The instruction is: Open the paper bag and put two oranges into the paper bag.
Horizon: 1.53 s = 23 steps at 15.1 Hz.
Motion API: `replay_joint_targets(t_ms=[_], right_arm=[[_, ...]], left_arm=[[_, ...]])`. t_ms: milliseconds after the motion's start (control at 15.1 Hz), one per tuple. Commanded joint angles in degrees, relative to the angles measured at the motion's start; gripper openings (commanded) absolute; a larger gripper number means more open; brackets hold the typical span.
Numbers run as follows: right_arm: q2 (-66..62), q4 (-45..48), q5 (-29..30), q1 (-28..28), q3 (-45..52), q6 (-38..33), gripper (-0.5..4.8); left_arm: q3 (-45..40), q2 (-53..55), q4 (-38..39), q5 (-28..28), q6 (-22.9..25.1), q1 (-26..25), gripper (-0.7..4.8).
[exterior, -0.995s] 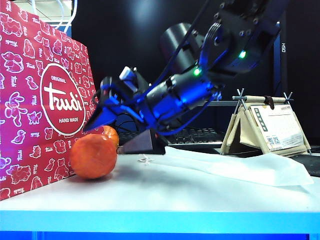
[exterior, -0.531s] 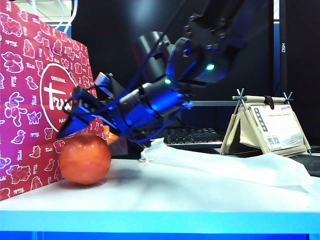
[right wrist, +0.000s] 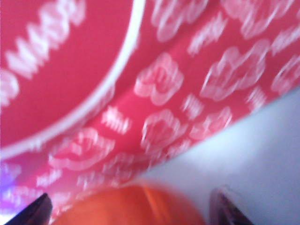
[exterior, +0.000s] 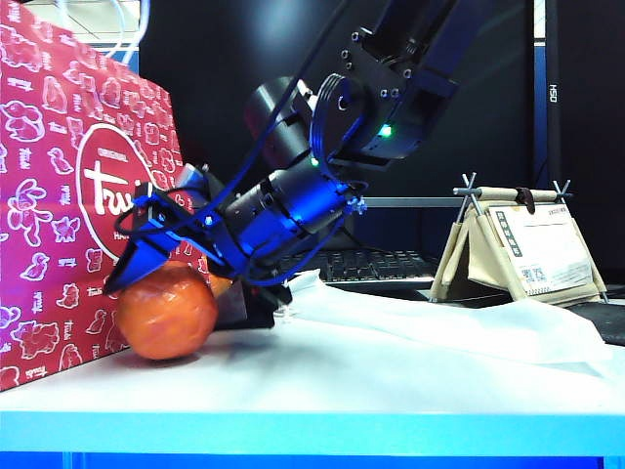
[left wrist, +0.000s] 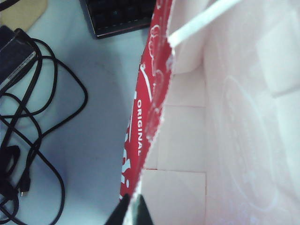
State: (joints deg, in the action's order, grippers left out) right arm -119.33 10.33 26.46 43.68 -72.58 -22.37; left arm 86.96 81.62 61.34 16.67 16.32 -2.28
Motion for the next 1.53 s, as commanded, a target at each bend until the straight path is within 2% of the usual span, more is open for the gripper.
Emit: replay_joint_targets(t_ms=[66,199,265,332,398,464,928,995,1061,1194,1260,1393,1525], right_arm=[[0.2,-5.3,0.8,0.7,-0.2,1.7,4.69],[0.2,-5.4,0.9,0.7,-0.3,1.7,3.76],[0.2,-5.4,0.9,0.7,-0.2,1.7,2.58],[0.2,-5.4,0.9,0.7,-0.2,1.7,2.03],[0.2,-5.4,0.9,0.7,-0.2,1.7,1.87],[0.3,-5.4,1.0,0.7,-0.3,1.7,-0.14],[15.4,-6.5,1.8,0.5,-0.3,3.7,-0.03],[18.8,-10.8,1.7,0.5,-2.4,5.0,-0.03],[20.4,-16.3,1.7,0.5,-5.6,6.8,-0.03],[23.2,-32.4,0.2,0.8,-19.0,14.8,-0.03],[23.2,-37.0,0.5,0.8,-25.9,15.8,-0.03],[23.1,-39.3,1.0,0.8,-38.4,16.4,-0.03],[22.1,-38.3,1.5,0.9,-45.6,14.8,-0.03]], left_arm=[[0.2,-0.1,0.0,-0.4,0.5,-0.5,-0.06],[0.2,-0.1,-0.4,-0.4,0.5,-0.5,-0.06],[0.2,-0.1,-0.6,-0.4,0.5,-0.5,-0.06],[0.2,-0.1,-0.6,-0.4,0.4,-0.5,-0.06],[0.2,-0.1,-0.6,-0.4,0.4,-0.5,-0.06],[0.2,-0.1,-0.6,-0.3,0.4,-0.4,-0.06],[0.2,-0.1,-0.6,0.7,0.2,-0.4,-0.06],[0.2,-0.1,-0.5,1.6,0.1,-0.4,-0.06],[0.2,-0.1,-0.5,1.4,0.0,-0.4,-0.06],[0.2,-0.1,-0.5,1.1,-0.3,-0.4,-0.06],[0.2,-0.1,-0.5,1.1,-0.5,-0.3,-0.06],[0.2,-0.1,-0.4,1.2,-1.0,-0.3,-0.06],[0.2,-0.1,-0.6,1.7,-2.0,-0.3,-0.06]])
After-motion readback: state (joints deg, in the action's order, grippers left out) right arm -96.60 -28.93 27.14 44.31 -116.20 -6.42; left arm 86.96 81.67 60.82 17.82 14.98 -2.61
